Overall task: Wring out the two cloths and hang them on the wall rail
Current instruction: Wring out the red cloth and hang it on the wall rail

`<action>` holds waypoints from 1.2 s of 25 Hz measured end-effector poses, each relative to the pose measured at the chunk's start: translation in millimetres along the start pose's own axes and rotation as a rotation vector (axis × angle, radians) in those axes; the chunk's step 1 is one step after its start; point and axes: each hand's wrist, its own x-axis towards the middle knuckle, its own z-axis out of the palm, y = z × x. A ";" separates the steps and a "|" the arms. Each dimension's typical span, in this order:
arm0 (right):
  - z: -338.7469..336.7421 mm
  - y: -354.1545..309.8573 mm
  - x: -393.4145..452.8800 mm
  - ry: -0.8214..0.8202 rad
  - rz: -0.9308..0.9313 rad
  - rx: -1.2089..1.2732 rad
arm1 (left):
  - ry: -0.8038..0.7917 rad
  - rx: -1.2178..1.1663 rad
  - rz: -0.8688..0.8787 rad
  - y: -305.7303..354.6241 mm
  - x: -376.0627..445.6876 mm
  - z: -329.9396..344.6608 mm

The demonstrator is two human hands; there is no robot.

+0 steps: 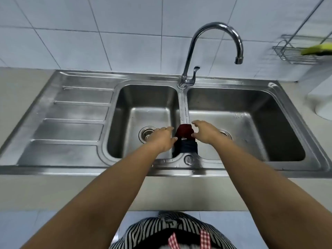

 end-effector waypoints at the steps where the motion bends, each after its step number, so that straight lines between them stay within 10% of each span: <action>1: 1.6 2.2 4.1 -0.007 -0.012 -0.001 | -0.018 -0.019 -0.015 2.8 3.6 3.8; 12: 14.1 7.1 39.6 0.178 -0.173 -0.184 | -0.051 -0.111 -0.093 5.1 43.7 17.6; 30: -68.9 -84.3 45.4 0.411 -0.172 0.780 | 0.171 -1.280 -0.022 -3.0 42.7 -58.9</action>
